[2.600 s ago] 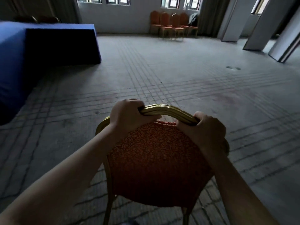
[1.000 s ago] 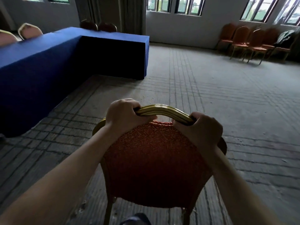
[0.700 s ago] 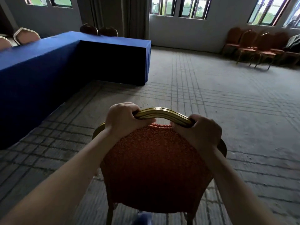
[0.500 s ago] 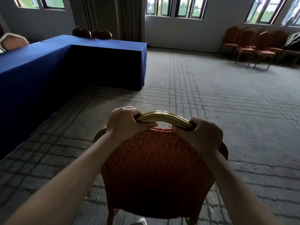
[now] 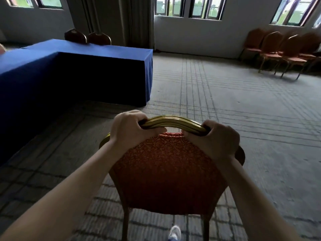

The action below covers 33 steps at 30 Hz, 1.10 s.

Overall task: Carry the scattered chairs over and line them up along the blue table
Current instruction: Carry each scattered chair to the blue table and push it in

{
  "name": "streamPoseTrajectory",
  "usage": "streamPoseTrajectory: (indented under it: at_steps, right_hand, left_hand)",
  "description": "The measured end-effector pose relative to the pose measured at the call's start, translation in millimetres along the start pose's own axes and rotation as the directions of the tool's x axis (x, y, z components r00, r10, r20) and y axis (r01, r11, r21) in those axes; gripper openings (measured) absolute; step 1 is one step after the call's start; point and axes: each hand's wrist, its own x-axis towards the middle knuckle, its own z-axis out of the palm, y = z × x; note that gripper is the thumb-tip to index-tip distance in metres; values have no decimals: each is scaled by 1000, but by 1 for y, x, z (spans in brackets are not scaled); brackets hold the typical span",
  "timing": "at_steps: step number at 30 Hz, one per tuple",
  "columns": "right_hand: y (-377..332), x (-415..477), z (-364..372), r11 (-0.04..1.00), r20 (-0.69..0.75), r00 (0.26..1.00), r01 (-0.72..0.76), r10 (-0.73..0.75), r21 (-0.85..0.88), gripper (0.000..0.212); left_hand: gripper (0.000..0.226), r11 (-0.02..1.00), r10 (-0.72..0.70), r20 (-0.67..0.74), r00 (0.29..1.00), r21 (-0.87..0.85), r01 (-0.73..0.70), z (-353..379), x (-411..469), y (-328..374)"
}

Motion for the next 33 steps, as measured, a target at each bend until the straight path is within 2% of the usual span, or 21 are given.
streamPoseTrajectory:
  at_steps: [3,11,22,27,33]
  right_hand:
    - [32,75,33,1000,8,1000,-1,1,-15,71]
    - [105,247,121,999,-38,999,21,-20,28,68]
    - [200,472,301,996,-9,996,-89,89,-14,66]
    - [228,568,361,994,7,994,-108,108,-12,66]
    - [257,682,435,994,19,994,-105,104,7,64]
  left_hand:
    - [52,1000,4,-9,1000,-5,-4,45,73,-5]
    - [53,999,41,-54,998,5,-41,150,250,-26]
    - [65,997,55,52,997,46,-57,338,498,-108]
    - [69,998,51,99,994,37,-55,398,601,-138]
    - [65,998,50,79,996,41,-53,467,714,-177]
